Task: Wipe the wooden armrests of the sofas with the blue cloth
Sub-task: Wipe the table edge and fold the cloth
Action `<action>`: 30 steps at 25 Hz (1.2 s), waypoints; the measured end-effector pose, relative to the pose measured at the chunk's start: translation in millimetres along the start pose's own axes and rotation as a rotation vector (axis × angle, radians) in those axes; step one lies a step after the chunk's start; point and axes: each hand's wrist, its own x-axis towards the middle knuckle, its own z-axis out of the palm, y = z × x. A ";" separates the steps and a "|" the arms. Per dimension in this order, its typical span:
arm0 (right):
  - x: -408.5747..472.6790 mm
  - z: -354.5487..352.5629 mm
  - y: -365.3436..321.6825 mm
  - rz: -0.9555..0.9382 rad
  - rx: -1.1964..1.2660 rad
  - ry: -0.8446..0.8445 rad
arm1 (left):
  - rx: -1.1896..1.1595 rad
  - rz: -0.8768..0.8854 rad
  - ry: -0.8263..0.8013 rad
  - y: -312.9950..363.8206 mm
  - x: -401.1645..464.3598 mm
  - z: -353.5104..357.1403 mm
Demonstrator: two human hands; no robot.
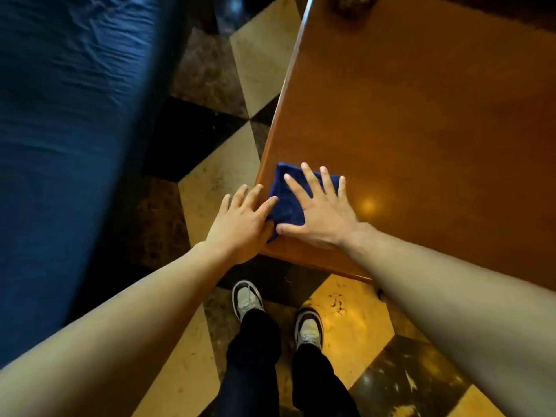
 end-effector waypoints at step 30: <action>-136.3 -107.8 -164.3 -0.356 0.540 -0.061 | -1.543 -0.622 0.413 1.6 -253.1 -78.2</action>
